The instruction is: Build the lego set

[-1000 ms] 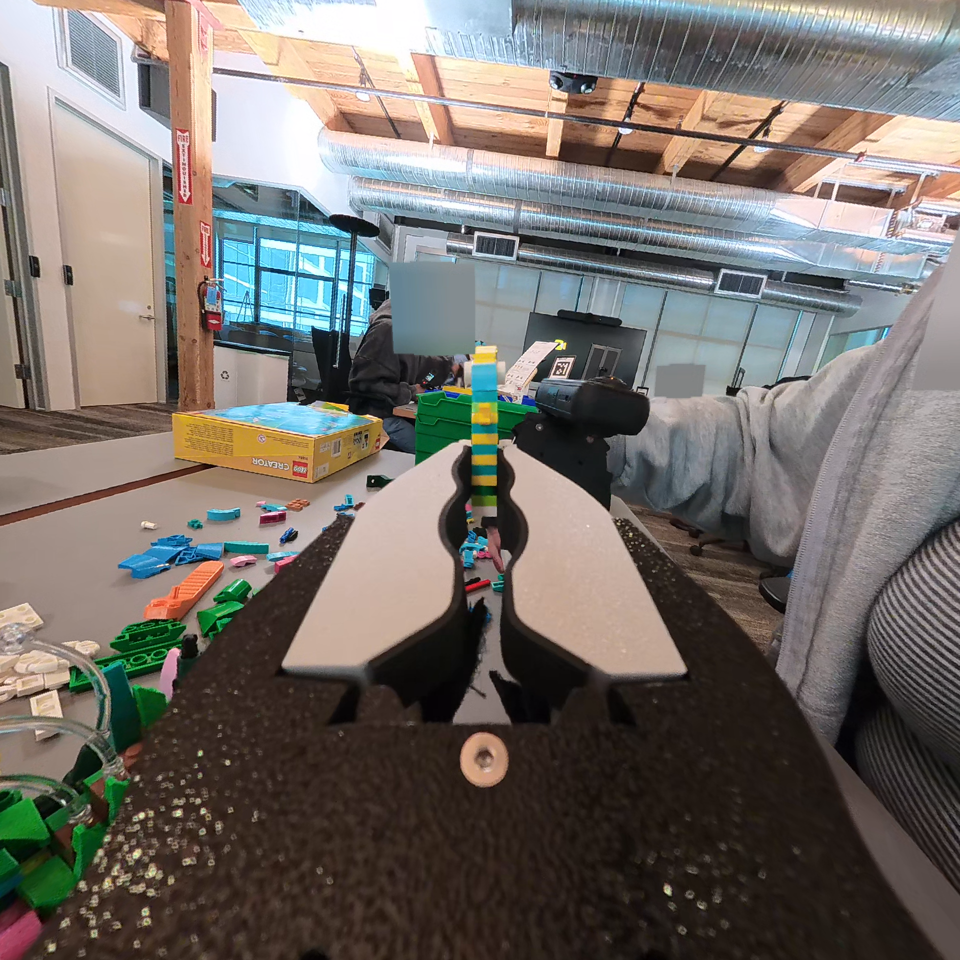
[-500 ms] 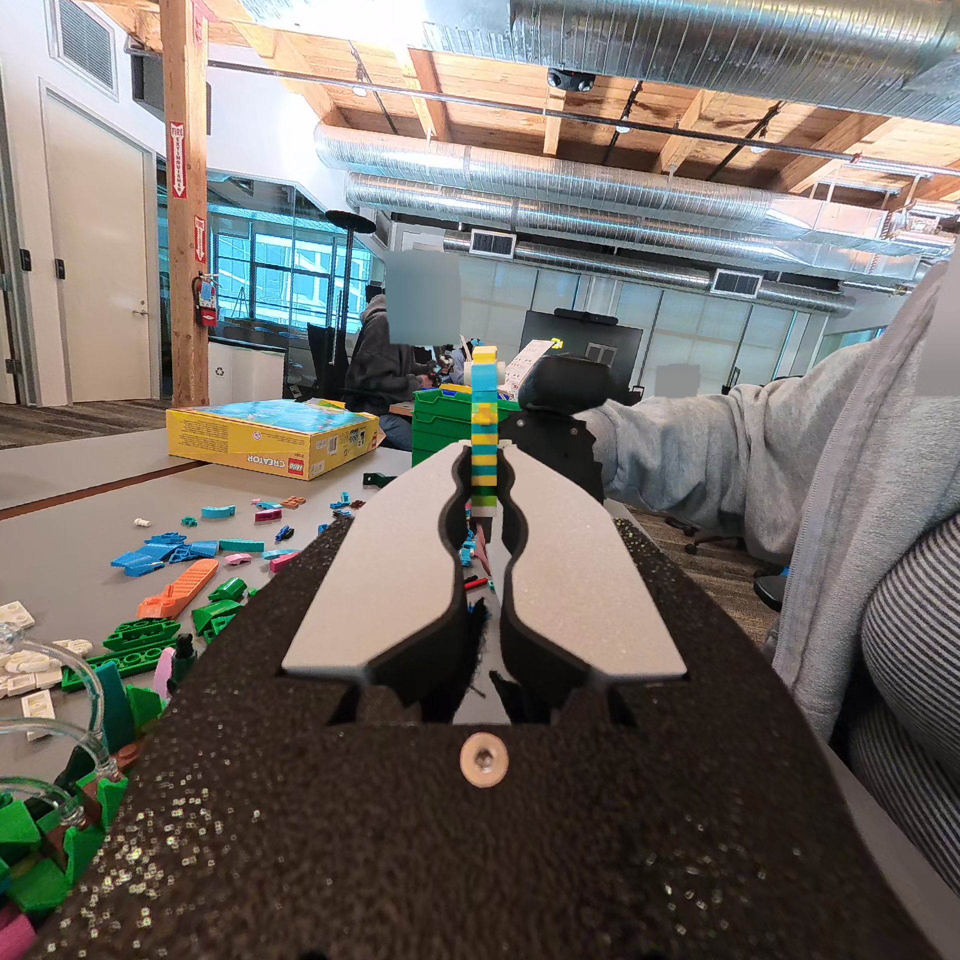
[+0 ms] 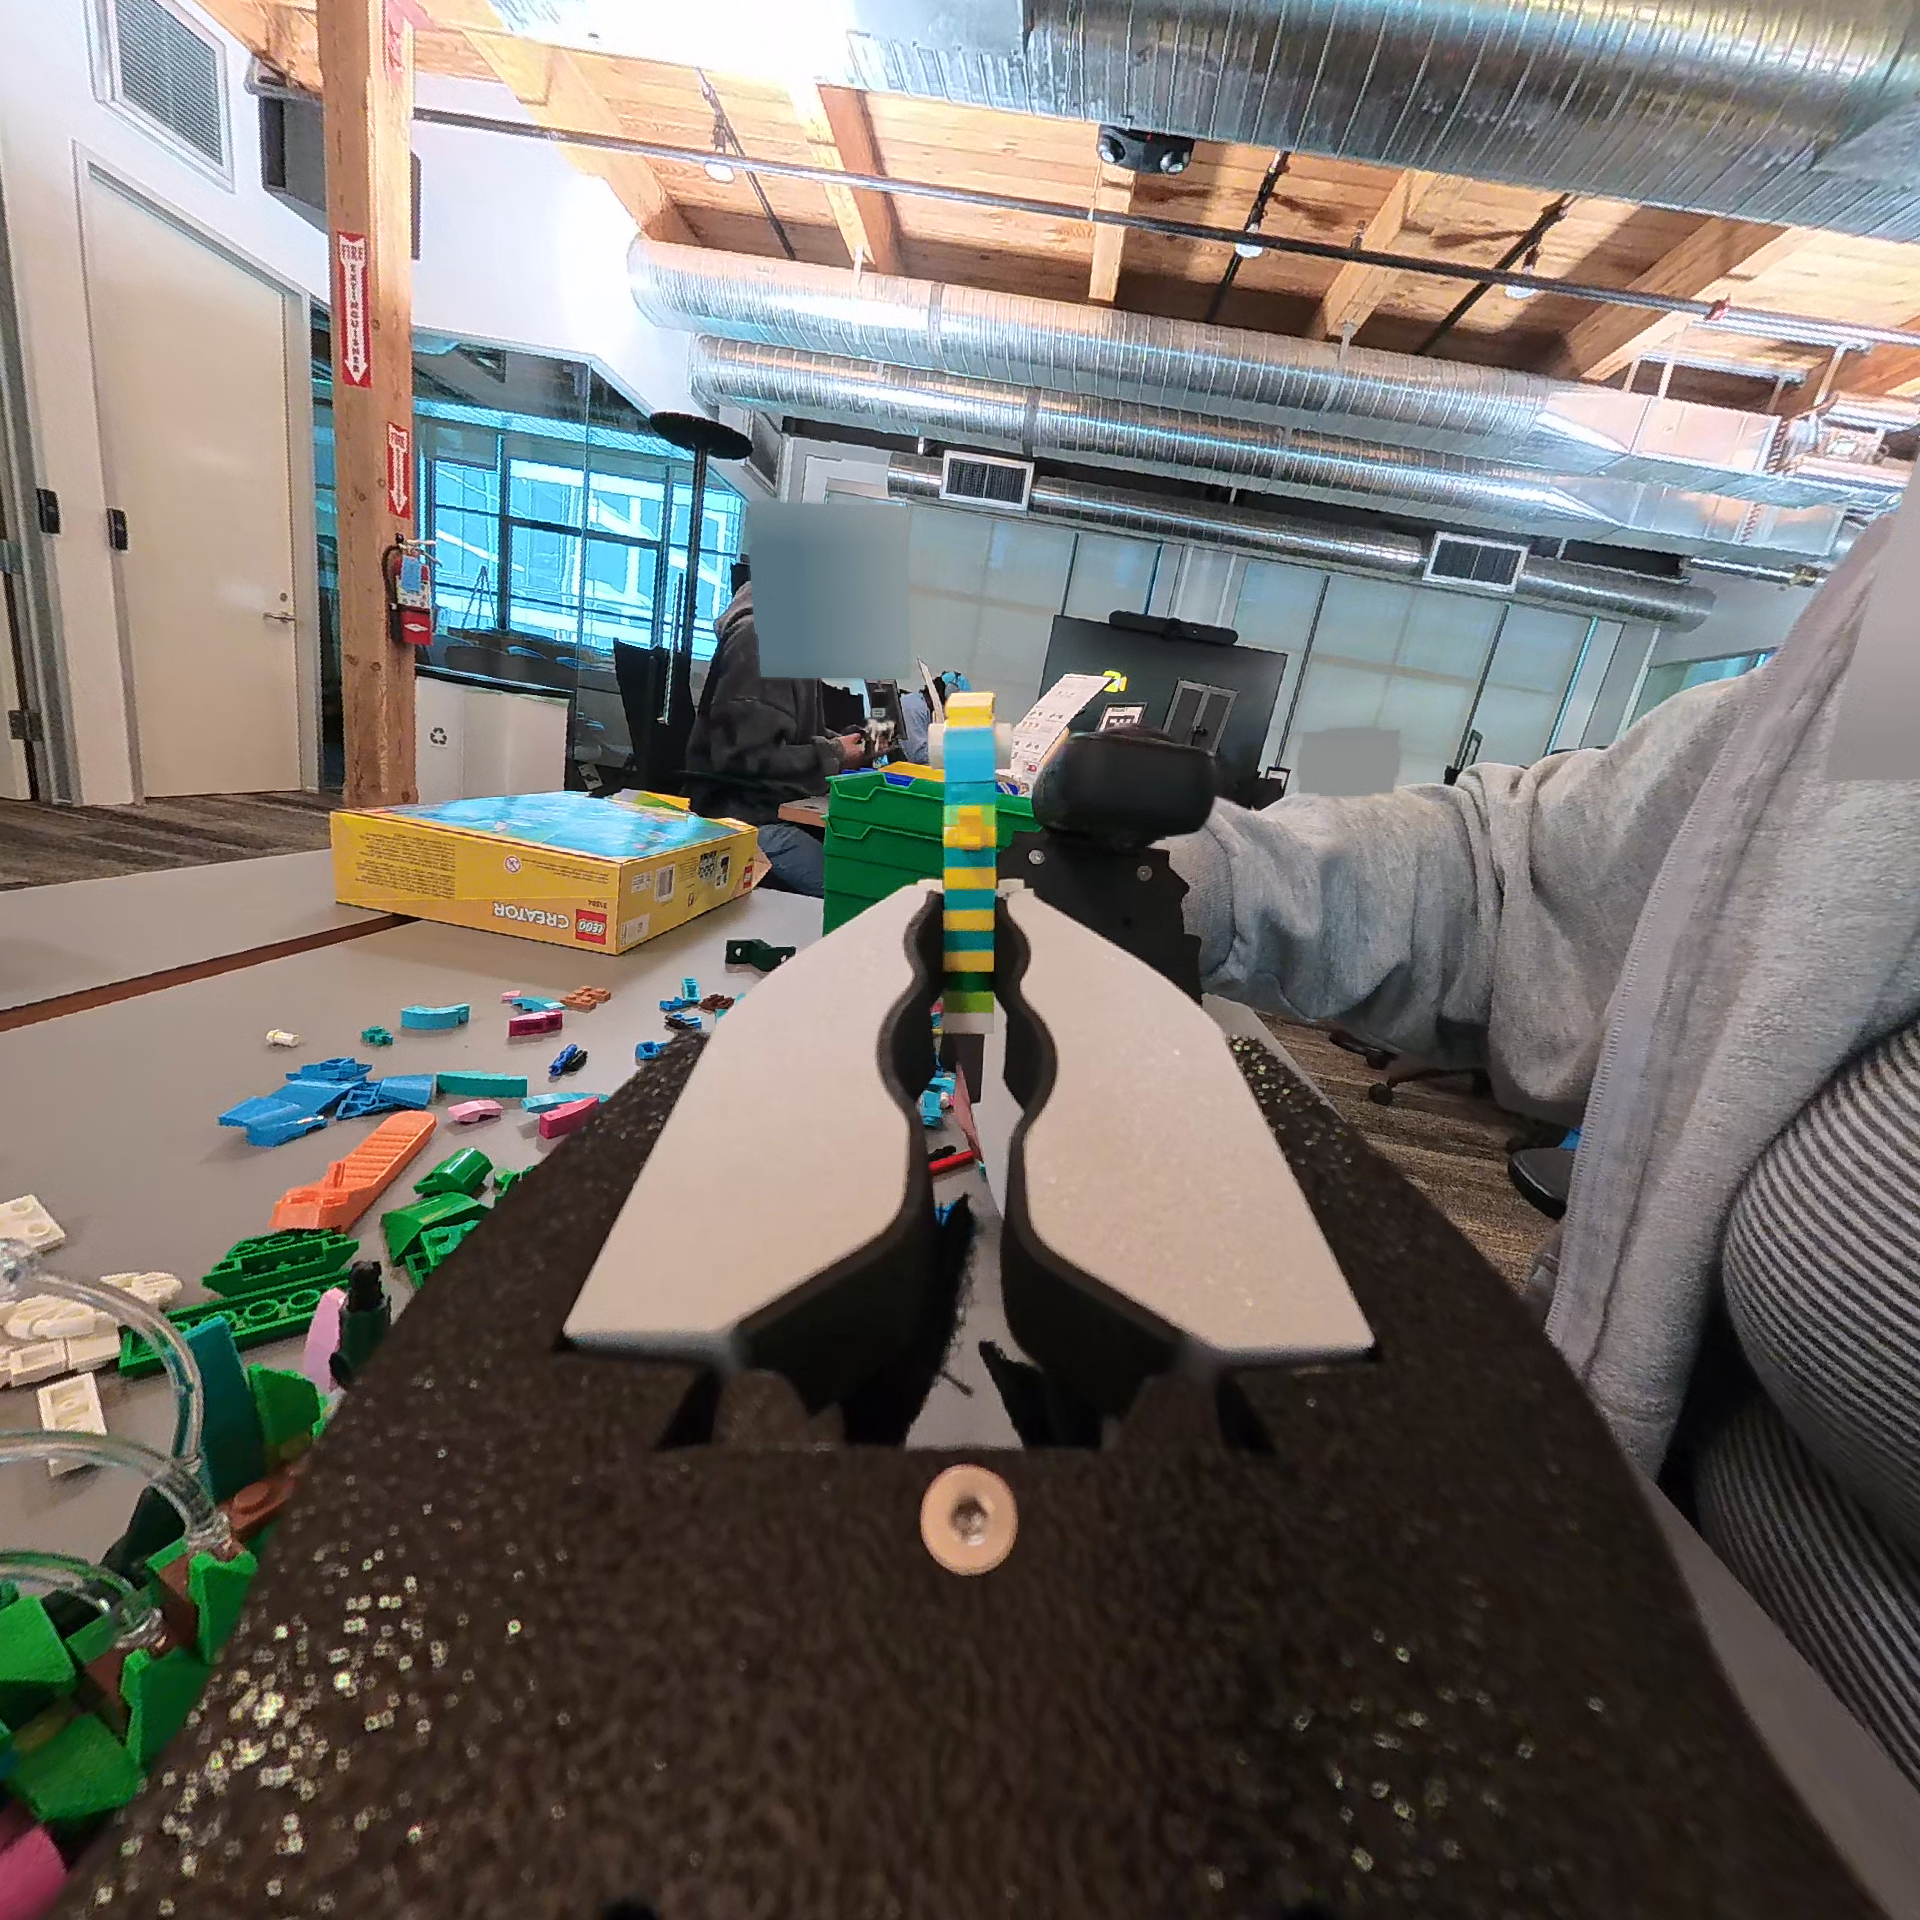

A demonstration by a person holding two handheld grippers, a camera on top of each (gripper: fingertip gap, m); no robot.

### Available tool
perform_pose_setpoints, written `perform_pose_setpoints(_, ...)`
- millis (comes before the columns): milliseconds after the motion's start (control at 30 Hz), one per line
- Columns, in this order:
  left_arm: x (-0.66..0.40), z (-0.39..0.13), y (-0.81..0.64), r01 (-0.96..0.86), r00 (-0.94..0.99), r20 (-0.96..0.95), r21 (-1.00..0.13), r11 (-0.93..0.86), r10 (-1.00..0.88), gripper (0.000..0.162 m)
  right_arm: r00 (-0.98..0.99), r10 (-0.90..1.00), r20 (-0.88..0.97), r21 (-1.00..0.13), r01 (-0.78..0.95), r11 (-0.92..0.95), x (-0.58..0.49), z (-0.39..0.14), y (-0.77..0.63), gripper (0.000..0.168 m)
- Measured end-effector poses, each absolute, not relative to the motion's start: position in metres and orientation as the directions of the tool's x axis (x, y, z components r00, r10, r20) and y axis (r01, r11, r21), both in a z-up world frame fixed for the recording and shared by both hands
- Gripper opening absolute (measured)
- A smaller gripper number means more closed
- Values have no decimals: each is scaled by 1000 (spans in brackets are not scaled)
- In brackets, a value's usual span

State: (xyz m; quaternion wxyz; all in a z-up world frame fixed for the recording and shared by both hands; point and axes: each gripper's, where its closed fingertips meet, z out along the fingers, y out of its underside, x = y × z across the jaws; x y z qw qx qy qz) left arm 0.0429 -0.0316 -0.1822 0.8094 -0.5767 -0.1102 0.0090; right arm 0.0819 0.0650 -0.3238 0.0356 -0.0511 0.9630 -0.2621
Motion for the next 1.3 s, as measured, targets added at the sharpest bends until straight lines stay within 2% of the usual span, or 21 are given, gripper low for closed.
perform_pose_setpoints(100, 43, -183, -30, 109, 976, 165, -936, 334, 145, 8, -996, -87, 3, -529, -75, 845, 71, -311, 62, 6)
perform_pose_setpoints(300, 49, -184, -24, 73, 983, 121, -948, 311, 137, 8, -990, 63, 125, -783, -60, 619, 42, -201, 21, 6)
perform_pose_setpoints(433, 52, -184, -23, 87, 985, 128, -948, 307, 116, 8, -992, 57, 116, -852, -70, 519, 48, -159, 5, 6)
perform_pose_setpoints(867, 61, -192, -13, 47, 993, 70, -972, 231, 93, 8, -998, -7, 68, -818, -60, 573, 57, -161, -5, 6)
perform_pose_setpoints(1300, 64, -199, -6, 30, 995, 47, -983, 181, 93, 8, -994, -52, 95, -702, -104, 704, 61, -173, 1, 6)
